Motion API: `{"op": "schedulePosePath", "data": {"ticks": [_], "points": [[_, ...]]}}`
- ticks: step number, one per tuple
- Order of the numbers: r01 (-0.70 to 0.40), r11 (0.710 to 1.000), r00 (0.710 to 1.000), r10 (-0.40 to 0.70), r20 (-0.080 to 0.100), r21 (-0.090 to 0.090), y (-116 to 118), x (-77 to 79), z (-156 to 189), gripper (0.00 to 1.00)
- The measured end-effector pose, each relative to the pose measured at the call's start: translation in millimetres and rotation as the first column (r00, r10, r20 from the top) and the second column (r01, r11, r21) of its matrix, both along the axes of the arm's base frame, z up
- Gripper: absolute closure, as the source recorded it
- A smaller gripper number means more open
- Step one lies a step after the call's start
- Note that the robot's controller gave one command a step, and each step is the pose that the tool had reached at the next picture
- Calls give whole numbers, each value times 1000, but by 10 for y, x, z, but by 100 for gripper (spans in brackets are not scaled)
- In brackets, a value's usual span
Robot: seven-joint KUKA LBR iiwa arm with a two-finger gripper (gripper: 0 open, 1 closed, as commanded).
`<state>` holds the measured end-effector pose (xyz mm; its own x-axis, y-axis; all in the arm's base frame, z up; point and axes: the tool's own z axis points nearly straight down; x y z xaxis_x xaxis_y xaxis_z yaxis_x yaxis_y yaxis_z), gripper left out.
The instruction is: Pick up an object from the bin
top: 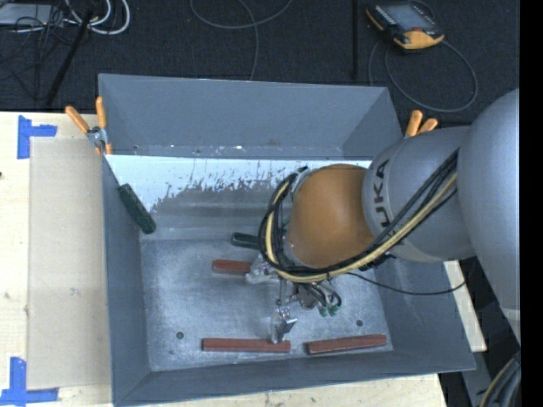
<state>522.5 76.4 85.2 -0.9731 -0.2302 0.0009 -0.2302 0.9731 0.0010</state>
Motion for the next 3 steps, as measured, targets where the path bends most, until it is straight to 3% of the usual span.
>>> {"op": "schedulePosePath", "data": {"ticks": [1,2,3], "points": [[-3,1000,1000,3,-3,0,-7,7,10,0],[-16,1000,1000,16,8,-3,-205,267,373,0],[-154,988,988,154,-1,1,-347,479,442,0]]}}
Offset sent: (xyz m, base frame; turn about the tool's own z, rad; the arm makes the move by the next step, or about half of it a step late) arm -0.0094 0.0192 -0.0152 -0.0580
